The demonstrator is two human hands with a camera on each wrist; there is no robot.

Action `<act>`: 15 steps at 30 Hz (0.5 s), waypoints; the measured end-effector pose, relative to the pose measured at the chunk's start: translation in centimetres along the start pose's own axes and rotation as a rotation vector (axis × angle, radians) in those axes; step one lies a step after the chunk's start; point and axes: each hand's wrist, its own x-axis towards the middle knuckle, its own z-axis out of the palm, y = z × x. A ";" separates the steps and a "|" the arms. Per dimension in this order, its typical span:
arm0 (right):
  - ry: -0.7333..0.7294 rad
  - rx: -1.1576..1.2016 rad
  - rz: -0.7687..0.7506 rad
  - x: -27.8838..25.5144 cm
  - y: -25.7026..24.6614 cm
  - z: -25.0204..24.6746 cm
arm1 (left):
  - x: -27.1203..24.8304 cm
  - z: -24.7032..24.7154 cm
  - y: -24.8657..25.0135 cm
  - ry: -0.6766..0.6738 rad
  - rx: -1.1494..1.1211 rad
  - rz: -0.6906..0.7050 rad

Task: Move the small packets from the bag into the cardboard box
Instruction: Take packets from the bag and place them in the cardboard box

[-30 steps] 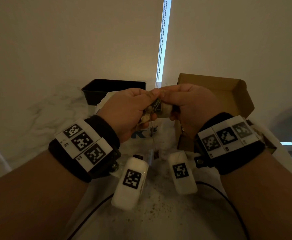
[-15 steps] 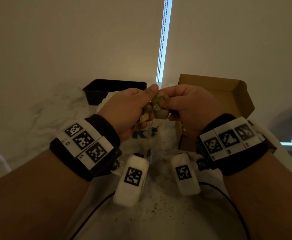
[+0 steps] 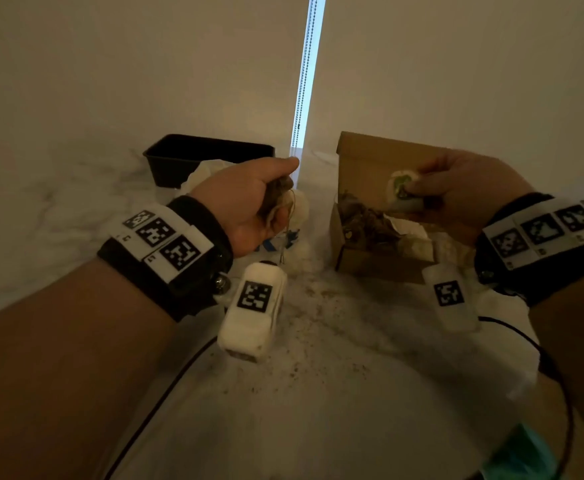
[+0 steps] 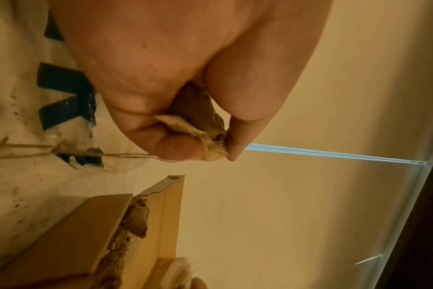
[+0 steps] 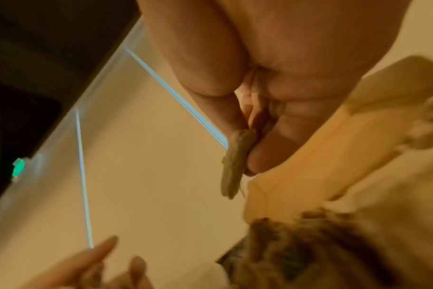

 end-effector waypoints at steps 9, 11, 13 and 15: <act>-0.042 -0.954 0.043 1.4 1.6 -1.5 | -0.4 0.3 0.0 0.014 -0.020 0.040; -0.051 -1.040 0.021 1.4 1.5 -1.2 | -0.5 0.3 0.0 0.012 -0.031 0.032; -0.057 -1.091 0.042 1.3 1.4 -0.9 | -0.7 0.4 0.1 0.004 -0.030 0.020; -0.041 -1.092 0.055 1.5 1.4 -1.0 | -0.8 0.4 0.2 0.001 -0.038 0.005</act>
